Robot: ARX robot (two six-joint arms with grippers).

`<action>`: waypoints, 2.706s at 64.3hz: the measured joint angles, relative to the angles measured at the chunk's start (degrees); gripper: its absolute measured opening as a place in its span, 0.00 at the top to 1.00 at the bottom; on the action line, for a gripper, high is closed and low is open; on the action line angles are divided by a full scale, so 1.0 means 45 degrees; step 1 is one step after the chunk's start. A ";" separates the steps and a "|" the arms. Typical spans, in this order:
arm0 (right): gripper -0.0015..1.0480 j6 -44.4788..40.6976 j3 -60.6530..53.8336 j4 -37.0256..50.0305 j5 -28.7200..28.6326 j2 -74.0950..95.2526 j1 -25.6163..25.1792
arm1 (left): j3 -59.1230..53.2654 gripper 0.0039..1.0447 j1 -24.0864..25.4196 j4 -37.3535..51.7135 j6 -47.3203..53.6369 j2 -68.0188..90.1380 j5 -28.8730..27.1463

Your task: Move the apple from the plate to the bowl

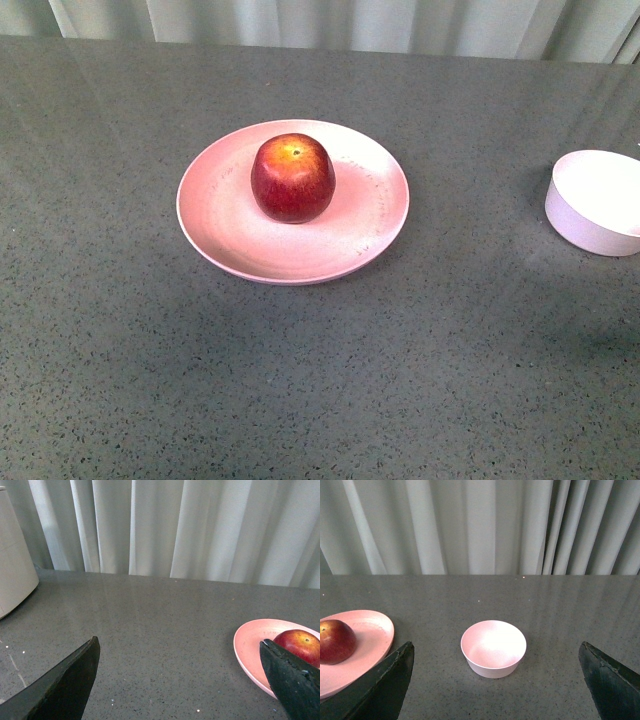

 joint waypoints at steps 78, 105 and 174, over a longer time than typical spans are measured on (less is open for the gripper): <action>0.09 -0.1039 0.3473 0.1603 -0.2987 1.0239 -0.5178 | 0.0000 0.08 0.0000 0.0000 0.0000 0.0000 0.0000; 0.09 -0.1481 0.7028 0.6246 -0.3682 2.0662 -0.4901 | 0.0000 0.08 0.0000 0.0000 0.0000 0.0000 0.0000; 0.75 0.0884 1.0763 0.4920 -0.3434 2.5257 -0.3361 | 0.0000 0.08 0.0000 0.0000 0.0000 0.0000 0.0000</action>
